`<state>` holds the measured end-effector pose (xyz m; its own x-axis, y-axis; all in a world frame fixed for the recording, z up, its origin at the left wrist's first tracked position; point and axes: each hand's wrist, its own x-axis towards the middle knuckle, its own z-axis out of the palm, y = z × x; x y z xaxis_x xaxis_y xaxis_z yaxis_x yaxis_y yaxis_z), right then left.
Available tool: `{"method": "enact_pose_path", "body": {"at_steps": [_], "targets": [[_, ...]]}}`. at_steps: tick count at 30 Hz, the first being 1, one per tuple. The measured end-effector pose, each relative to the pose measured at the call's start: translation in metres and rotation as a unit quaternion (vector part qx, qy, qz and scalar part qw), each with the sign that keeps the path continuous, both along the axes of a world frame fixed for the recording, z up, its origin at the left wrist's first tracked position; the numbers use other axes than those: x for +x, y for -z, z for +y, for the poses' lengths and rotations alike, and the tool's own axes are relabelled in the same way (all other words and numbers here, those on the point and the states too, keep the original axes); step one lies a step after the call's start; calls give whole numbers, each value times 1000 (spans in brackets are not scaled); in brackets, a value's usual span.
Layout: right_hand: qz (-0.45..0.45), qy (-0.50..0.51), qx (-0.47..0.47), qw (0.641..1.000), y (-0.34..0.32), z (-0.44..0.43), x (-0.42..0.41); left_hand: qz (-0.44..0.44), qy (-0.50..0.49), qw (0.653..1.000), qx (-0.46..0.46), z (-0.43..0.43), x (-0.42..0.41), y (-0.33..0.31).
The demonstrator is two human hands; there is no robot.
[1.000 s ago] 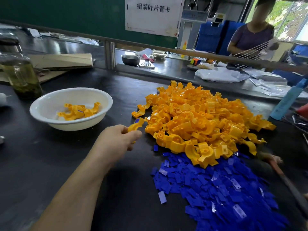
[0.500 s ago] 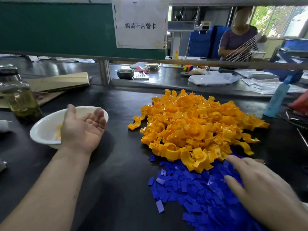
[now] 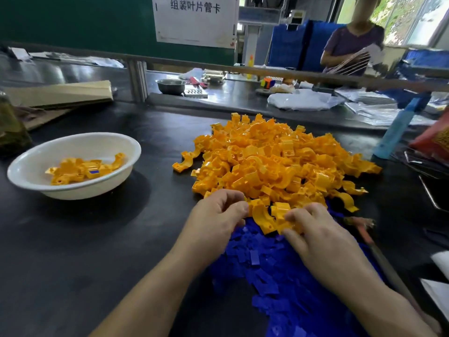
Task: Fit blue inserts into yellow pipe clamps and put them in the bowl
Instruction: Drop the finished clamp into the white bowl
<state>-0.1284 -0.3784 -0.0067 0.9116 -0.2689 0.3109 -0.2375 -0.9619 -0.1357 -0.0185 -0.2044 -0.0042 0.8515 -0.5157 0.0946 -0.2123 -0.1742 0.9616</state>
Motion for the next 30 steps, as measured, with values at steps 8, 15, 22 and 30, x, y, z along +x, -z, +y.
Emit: {"method": "enact_pose_path", "body": {"at_steps": [8,15,22,30], "targets": [[-117,-13,318,941,3,4,-8,-250,88,950,163,-7,-22,11],[-95,-108,488,861,-5,21,-14,-130,127,982,60,-6,-26,7],[-109,-121,225,961,1,21,-16,43,121,991,-27,-5,-22,3],[151,-8,-30,988,7,21,-18,164,1,984,-74,-2,-8,4]]}}
